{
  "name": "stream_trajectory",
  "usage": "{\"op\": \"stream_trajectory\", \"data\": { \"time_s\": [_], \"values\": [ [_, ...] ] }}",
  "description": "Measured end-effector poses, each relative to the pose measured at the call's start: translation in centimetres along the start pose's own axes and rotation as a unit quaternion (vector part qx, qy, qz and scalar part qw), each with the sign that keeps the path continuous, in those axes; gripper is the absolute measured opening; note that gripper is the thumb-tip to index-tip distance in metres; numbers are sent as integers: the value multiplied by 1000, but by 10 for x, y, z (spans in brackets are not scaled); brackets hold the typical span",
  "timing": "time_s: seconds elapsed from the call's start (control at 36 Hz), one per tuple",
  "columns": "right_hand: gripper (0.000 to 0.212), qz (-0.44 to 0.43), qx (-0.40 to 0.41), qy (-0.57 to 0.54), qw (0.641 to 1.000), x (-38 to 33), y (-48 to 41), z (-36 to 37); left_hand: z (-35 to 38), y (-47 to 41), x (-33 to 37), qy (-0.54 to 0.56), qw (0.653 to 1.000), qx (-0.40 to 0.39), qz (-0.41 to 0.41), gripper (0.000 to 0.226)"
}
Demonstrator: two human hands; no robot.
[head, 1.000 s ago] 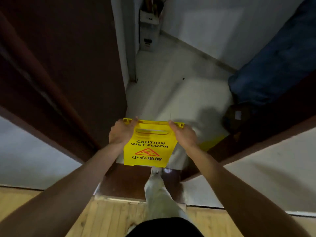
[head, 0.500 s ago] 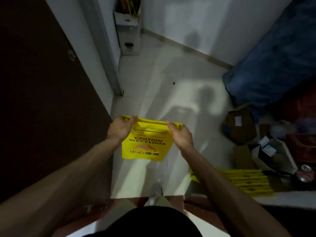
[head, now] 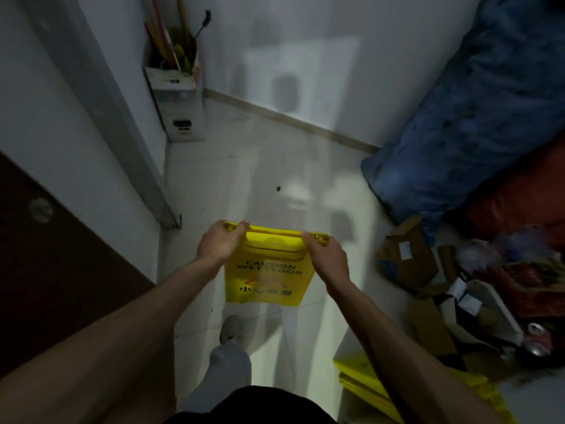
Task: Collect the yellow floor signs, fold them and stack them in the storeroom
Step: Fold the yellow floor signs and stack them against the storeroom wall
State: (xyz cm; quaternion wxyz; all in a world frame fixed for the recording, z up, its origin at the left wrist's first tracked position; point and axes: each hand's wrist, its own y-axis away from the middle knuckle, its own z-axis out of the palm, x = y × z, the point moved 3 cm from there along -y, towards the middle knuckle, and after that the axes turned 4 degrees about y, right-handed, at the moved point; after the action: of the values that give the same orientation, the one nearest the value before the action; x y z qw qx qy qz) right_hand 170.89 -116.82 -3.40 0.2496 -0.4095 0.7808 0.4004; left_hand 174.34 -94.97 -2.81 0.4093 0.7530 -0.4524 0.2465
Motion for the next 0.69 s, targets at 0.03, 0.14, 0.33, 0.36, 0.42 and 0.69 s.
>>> {"op": "stream_trajectory", "data": {
  "time_s": [0.03,0.14,0.33,0.36,0.42,0.69],
  "values": [
    [61,8,1,-1,1000,-6,-10,2,1,-18,6,-4,1000,-16,7,58],
    [61,52,30,-5,998,-32,-40,3,5,-77,36,-37,997,-69,25,59],
    [95,107,105,-46,988,-40,-87,-10,33,-132,99,-65,981,-166,79,57],
    [96,120,112,-50,985,-37,-93,-15,42,-139,108,-69,976,-186,88,57],
    [93,141,126,-58,980,-33,-100,-27,59,-148,128,-83,966,-220,106,61],
    [71,244,236,-140,930,23,-129,-125,195,-140,238,-176,898,-353,196,69]
  ]
}}
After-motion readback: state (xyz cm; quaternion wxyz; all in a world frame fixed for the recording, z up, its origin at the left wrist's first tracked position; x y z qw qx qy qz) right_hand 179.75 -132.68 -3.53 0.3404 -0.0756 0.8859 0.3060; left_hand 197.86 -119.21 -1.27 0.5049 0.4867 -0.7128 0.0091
